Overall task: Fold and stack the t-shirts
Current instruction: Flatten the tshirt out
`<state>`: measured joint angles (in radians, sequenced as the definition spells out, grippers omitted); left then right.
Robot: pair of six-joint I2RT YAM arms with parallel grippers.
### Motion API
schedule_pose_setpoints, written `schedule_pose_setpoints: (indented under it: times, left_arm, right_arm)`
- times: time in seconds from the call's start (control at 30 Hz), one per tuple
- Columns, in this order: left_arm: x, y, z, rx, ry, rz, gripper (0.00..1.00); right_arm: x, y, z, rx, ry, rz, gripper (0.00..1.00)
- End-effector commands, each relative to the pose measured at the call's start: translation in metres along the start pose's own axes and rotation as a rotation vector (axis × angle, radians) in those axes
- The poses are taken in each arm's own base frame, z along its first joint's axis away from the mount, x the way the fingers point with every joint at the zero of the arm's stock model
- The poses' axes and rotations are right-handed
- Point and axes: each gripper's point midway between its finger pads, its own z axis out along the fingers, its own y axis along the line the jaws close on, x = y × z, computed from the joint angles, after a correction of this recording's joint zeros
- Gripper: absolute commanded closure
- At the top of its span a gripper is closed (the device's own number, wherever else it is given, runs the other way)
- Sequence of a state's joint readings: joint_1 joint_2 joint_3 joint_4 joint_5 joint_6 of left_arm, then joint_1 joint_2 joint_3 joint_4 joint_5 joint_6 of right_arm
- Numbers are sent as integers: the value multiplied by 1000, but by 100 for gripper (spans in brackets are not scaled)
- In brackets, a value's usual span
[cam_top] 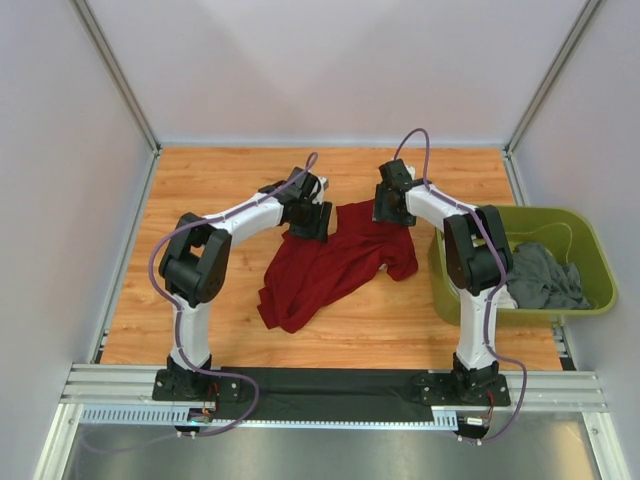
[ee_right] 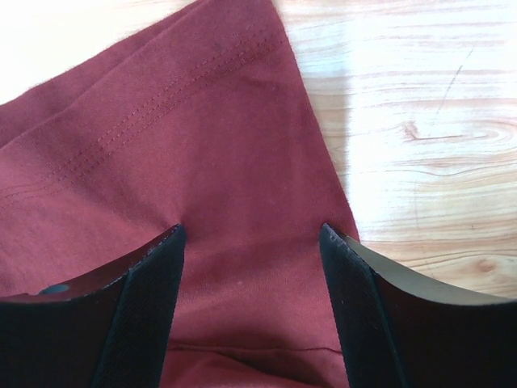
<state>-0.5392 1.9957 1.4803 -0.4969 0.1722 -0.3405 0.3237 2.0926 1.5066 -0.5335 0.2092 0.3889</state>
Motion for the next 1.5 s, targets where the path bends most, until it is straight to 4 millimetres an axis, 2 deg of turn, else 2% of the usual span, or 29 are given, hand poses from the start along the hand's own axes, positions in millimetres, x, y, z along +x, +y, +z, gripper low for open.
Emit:
schedule_pose_setpoints:
  times: [0.0,0.13,0.17,0.23,0.27,0.3,0.33,0.4,0.43,0.47,0.5,0.57,0.6,0.67,0.7,0.8,0.93,1.0,1.1,1.13,1.2,1.3,1.33,1.4,1.47]
  left_arm:
    - [-7,0,7,-34,-13,-5,36]
    - [-5,12,14,-104,11,-15,37]
    - [-6,14,14,-111,12,-11,42]
    - [-8,17,14,-132,6,-13,61]
    - [-10,17,13,-138,1,-24,89]
    - [-11,21,9,-170,-2,-34,100]
    - [-18,18,2,-167,-16,-41,100]
    - [-25,30,-14,-255,-44,-45,100]
    - [-37,28,-34,-268,-95,-48,100]
    - [-39,31,-48,-294,-111,-52,100]
    - [-54,34,-78,-334,-189,-80,100]
    - [-58,41,-107,-361,-231,-118,100]
    - [-65,40,-133,-367,-286,-135,100]
    - [-56,54,-155,-432,-299,-189,100]
    - [-56,58,-172,-460,-331,-204,100]
    - [-28,71,-184,-510,-280,-229,100]
    - [10,77,-186,-528,-190,-246,98]
    - [33,78,-189,-527,-155,-275,95]
    - [56,79,-195,-516,-160,-311,86]
    - [61,80,-197,-516,-169,-320,82]
    - [67,84,-202,-524,-206,-332,82]
    - [69,101,-221,-609,-252,-392,100]
    - [70,113,-230,-643,-264,-432,100]
    - [67,126,-244,-662,-304,-485,100]
    - [60,147,-266,-708,-375,-556,100]
  right_arm:
    - [35,0,13,-13,118,-31,31]
    - [31,1,11,-28,113,-23,31]
    - [30,2,10,-33,112,-19,32]
    - [29,2,10,-39,111,-16,32]
    - [28,2,10,-40,111,-16,32]
    - [28,3,10,-41,111,-16,33]
    - [27,3,10,-40,107,-15,34]
    - [26,3,9,-43,102,-14,36]
    - [26,3,9,-43,98,-14,37]
    - [26,2,9,-41,98,-12,37]
    - [25,3,9,-44,93,-11,38]
    - [26,2,10,-43,94,-9,41]
    - [26,1,10,-43,93,-6,42]
    - [27,3,11,-51,95,4,45]
    - [28,5,12,-62,97,8,46]
    - [29,9,12,-87,97,20,52]
    - [34,12,14,-104,109,24,64]
    - [36,14,13,-116,118,27,66]
    - [40,18,13,-145,124,41,73]
    - [42,19,12,-148,124,43,75]
    - [44,20,13,-150,130,40,78]
    - [47,18,12,-142,139,31,85]
    - [46,16,11,-136,134,29,92]
    - [46,11,9,-119,125,20,99]
    - [44,7,6,-103,116,9,100]
